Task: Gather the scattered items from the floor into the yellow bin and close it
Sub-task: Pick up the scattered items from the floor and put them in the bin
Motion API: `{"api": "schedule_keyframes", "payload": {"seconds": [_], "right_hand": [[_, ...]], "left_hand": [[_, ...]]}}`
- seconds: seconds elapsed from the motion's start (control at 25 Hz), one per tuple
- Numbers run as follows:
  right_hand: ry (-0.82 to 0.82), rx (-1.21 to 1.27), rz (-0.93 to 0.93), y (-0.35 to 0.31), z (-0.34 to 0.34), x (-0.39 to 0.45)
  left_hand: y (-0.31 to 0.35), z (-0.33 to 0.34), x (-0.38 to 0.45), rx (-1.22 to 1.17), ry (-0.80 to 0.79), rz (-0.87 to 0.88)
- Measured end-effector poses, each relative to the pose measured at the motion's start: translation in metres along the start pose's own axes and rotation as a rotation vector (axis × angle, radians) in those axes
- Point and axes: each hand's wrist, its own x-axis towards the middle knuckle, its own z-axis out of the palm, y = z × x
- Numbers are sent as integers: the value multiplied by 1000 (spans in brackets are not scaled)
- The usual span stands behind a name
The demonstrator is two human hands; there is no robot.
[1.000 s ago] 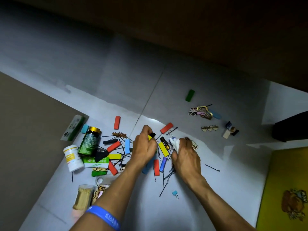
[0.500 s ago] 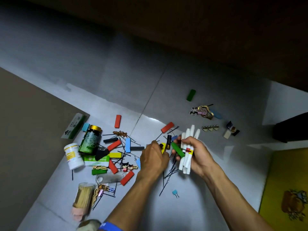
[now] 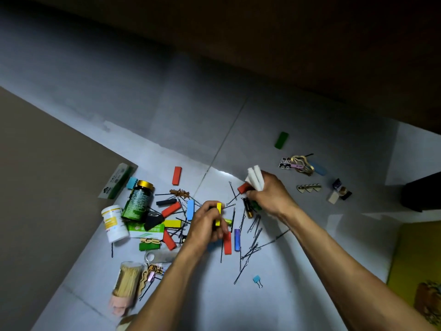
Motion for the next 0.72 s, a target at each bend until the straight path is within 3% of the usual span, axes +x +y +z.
{"api": "schedule_keyframes", "payload": {"seconds": [0.16, 0.24, 0.48, 0.64, 0.72], "right_hand": [[22, -726, -311, -6, 6, 7], [55, -900, -337, -1, 14, 5], [150, -722, -197, 0, 23, -3], [145, -243, -129, -2, 51, -45], [57, -230, -20, 3, 72, -67]], "left_hand": [[0, -18, -3, -218, 75, -56], [-3, -26, -4, -102, 179, -43], [-7, -41, -9, 692, 454, 232], [-39, -20, -32, 863, 523, 106], [-50, -12, -38, 884, 500, 76]]}}
